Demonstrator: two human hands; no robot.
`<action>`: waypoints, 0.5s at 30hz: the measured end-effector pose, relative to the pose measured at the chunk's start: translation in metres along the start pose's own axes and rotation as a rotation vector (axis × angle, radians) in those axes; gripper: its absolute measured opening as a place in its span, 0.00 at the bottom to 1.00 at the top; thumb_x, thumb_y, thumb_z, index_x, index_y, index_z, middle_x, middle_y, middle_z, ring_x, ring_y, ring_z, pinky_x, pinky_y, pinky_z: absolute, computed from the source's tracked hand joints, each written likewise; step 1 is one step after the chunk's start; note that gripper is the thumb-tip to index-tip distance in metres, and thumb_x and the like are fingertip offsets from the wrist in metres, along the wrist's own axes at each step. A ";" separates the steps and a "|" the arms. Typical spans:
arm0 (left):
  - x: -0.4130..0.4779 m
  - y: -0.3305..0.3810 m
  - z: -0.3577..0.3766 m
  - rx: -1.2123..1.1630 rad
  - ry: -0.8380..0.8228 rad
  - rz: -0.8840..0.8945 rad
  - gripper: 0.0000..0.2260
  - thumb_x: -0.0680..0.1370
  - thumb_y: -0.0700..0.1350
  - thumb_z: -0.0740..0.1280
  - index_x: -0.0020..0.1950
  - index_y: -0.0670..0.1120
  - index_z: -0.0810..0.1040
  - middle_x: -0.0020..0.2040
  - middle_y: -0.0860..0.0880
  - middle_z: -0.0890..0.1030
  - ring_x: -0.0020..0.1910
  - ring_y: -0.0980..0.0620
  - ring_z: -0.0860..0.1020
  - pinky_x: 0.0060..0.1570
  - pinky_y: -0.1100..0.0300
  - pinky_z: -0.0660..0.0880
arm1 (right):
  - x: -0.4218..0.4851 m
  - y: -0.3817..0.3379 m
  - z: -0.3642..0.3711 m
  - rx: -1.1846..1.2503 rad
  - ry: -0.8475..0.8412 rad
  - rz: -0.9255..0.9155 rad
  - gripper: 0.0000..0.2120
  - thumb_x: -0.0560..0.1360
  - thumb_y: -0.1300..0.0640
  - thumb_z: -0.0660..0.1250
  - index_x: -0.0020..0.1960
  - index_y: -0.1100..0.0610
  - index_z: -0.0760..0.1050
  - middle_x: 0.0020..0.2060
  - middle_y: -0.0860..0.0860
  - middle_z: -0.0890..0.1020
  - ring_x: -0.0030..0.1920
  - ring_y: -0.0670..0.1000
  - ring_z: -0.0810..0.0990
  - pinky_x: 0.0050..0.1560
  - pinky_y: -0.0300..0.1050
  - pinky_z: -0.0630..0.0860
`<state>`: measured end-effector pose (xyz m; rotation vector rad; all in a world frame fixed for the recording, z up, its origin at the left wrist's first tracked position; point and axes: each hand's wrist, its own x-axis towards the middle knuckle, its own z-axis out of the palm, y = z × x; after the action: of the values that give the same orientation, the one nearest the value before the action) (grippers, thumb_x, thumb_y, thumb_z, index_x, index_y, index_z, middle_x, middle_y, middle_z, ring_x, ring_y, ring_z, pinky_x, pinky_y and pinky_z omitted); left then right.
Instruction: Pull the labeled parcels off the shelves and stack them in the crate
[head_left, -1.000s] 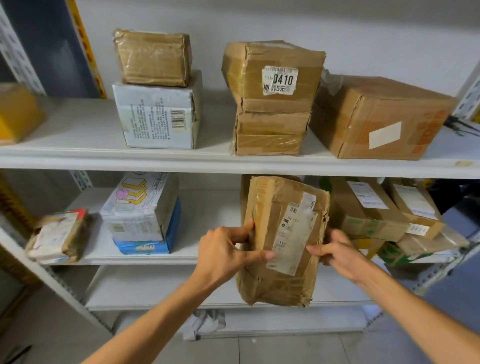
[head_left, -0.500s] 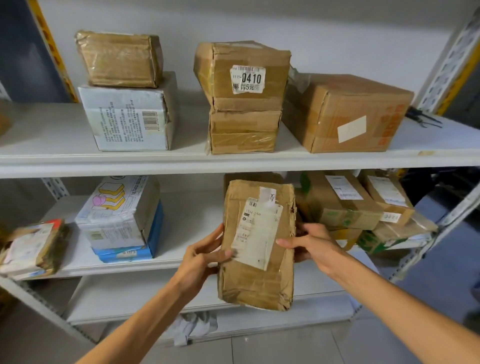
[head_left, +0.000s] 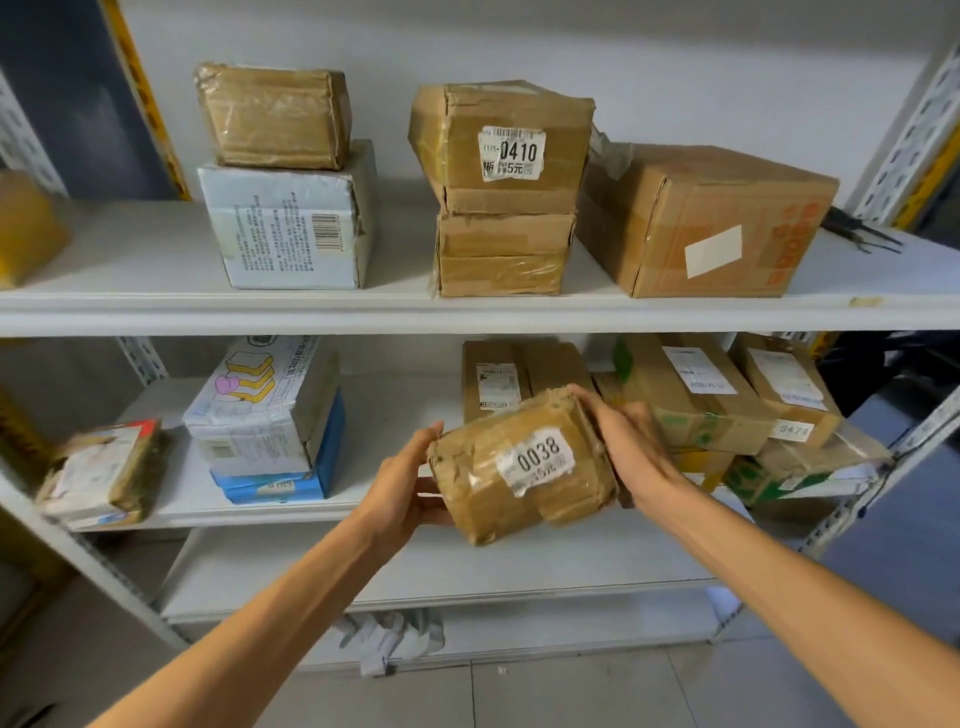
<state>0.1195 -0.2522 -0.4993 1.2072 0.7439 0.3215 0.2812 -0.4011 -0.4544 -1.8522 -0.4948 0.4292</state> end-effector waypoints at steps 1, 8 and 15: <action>-0.002 0.003 0.002 0.005 -0.004 -0.001 0.21 0.77 0.61 0.61 0.47 0.45 0.83 0.43 0.43 0.83 0.39 0.45 0.82 0.35 0.54 0.79 | 0.000 -0.003 0.000 -0.014 0.019 0.020 0.27 0.73 0.35 0.63 0.40 0.60 0.79 0.32 0.53 0.83 0.37 0.52 0.83 0.42 0.43 0.77; -0.016 0.031 0.001 0.227 -0.093 -0.030 0.41 0.64 0.75 0.59 0.58 0.42 0.81 0.43 0.36 0.84 0.43 0.42 0.85 0.44 0.53 0.81 | -0.012 -0.004 -0.007 0.153 -0.121 0.067 0.31 0.66 0.26 0.59 0.52 0.48 0.83 0.52 0.49 0.85 0.58 0.53 0.80 0.68 0.59 0.69; -0.015 0.060 0.007 0.499 -0.059 0.100 0.45 0.59 0.76 0.60 0.58 0.41 0.81 0.39 0.41 0.85 0.38 0.46 0.85 0.39 0.59 0.81 | -0.019 -0.019 -0.013 0.076 -0.153 0.098 0.28 0.59 0.25 0.62 0.48 0.44 0.79 0.44 0.48 0.84 0.52 0.55 0.80 0.54 0.58 0.80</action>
<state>0.1229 -0.2457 -0.4371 1.7219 0.7363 0.1846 0.2697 -0.4156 -0.4319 -1.7833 -0.4854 0.6509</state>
